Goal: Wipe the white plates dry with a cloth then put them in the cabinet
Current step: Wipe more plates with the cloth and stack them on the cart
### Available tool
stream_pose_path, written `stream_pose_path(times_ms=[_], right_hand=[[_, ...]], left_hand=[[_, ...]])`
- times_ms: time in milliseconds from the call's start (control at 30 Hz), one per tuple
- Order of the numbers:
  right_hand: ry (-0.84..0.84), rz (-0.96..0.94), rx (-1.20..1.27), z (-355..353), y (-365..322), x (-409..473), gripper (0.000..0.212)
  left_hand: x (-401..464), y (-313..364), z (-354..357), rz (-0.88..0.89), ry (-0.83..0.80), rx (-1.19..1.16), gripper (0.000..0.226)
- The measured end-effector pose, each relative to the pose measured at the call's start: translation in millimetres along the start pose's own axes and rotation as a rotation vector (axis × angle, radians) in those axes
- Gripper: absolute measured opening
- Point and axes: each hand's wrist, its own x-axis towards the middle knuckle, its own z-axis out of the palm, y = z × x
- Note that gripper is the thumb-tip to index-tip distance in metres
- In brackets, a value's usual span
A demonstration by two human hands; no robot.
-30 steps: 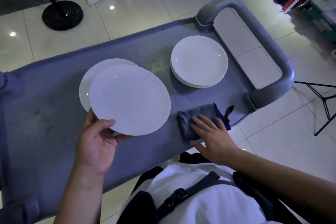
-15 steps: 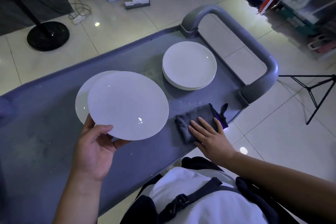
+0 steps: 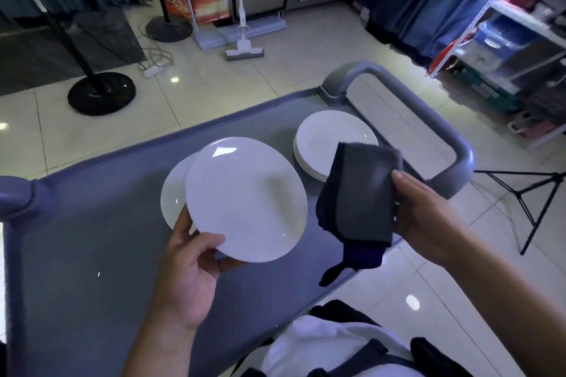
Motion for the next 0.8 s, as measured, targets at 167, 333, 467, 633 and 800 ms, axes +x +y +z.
stream_pose_path(times_ms=[167, 333, 467, 633, 800], right_hand=[[-0.09, 0.102, 0.111, 25.1, -4.7, -17.4, 0.037], [-0.042, 0.212, -0.026, 50.0, 12.3, -16.7, 0.035], [-0.022, 0.179, -0.028, 60.8, 0.9, -3.6, 0.029], [-0.031, -0.224, -0.396, 99.8, -27.6, 15.8, 0.014], [-0.25, -0.571, -0.713, 150.5, -40.5, 18.0, 0.014]], left_hand=[[-9.4, 3.6, -11.0, 0.025, -0.042, -0.025, 0.062], [-22.6, 7.2, -17.8, 0.066, -0.022, -0.006, 0.06], [-27.9, 8.3, -19.4, 0.11, -0.01, 0.086, 0.077], [-26.7, 8.7, 0.7, 0.118, -0.023, 0.161, 0.085], [-25.7, 11.1, 36.1, 0.129, -0.028, 0.263, 0.084]])
